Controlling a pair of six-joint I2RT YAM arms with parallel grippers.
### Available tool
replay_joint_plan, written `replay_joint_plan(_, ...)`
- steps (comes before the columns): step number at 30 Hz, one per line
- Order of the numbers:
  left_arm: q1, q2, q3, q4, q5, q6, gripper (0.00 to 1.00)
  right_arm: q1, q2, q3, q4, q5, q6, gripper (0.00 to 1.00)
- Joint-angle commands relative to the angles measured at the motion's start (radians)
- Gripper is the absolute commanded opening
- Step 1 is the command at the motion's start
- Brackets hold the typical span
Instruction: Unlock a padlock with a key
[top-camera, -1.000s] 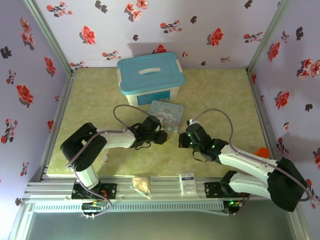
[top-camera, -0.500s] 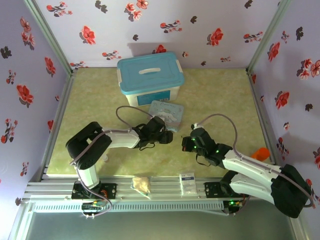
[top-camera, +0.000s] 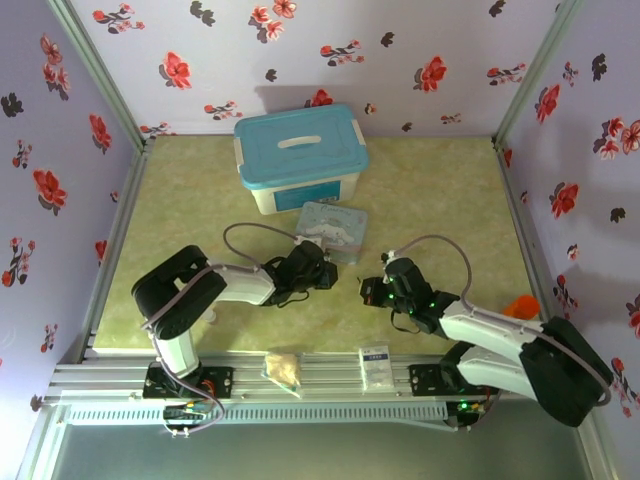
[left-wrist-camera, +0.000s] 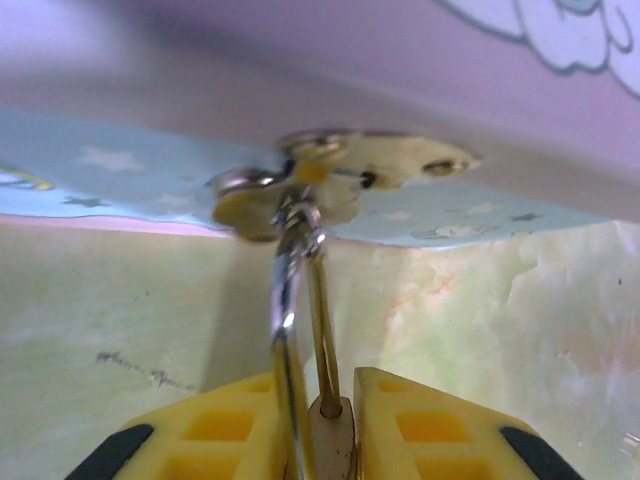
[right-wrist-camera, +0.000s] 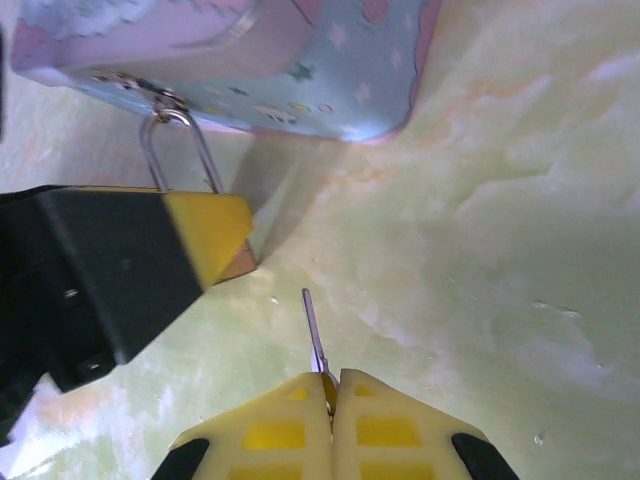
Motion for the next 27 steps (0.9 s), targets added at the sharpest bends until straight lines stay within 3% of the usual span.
replay_joint_plan(1, -0.011, -0.042, -0.025, 0.078, 0.025, -0.034, 0.21, -0.036, 0.029, -0.014, 0.197, -0.21, 0.018, 0.0)
replay_joint_plan(5, -0.011, -0.034, -0.062, 0.193, 0.042, -0.099, 0.18, -0.086, 0.042, -0.017, 0.233, -0.348, 0.019, 0.0)
replay_joint_plan(10, -0.014, -0.046, -0.061, 0.212, 0.038, -0.124, 0.17, -0.166, 0.089, -0.024, 0.195, -0.448, 0.015, 0.0)
replay_joint_plan(21, -0.014, -0.037, -0.123, 0.389, 0.022, -0.23, 0.1, -0.17, 0.418, -0.024, 0.579, -0.563, 0.188, 0.0)
replay_joint_plan(27, -0.014, -0.017, -0.145, 0.465, 0.022, -0.268, 0.09, -0.168, 0.499, -0.033, 0.695, -0.585, 0.22, 0.0)
